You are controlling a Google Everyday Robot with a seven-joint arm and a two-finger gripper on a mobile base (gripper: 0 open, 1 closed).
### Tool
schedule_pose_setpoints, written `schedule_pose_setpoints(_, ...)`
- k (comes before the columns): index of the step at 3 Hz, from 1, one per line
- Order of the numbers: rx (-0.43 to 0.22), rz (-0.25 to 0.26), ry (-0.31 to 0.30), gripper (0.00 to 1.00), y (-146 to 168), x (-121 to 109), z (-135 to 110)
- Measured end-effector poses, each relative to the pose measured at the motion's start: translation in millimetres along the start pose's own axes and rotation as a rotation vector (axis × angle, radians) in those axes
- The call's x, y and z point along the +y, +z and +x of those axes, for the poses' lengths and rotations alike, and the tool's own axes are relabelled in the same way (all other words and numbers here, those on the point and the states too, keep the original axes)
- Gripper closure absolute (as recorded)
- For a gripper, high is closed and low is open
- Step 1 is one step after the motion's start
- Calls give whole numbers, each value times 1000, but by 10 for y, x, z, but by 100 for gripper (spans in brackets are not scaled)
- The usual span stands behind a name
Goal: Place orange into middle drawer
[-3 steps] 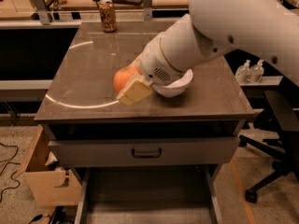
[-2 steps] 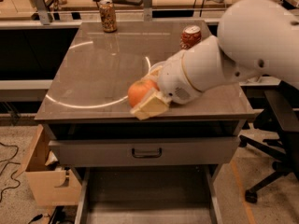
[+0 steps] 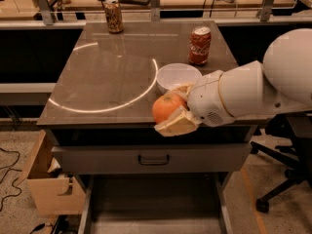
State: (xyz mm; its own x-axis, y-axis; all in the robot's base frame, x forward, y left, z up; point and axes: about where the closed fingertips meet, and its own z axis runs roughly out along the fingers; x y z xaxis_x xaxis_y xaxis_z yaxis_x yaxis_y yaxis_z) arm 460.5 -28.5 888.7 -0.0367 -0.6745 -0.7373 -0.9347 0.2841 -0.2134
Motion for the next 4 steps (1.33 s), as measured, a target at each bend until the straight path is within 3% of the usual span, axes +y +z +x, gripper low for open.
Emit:
schedule_pose_setpoints(1, 14, 5, -24, 100, -8, 280, 189)
schedule_pose_setpoints(2, 35, -4, -47, 100, 44, 877, 519)
schedule_pose_setpoints(3, 92, -33, -109, 100, 172, 1438, 1007)
schedule_pose_setpoints(4, 155, -65, -170, 100, 397, 1819, 1365)
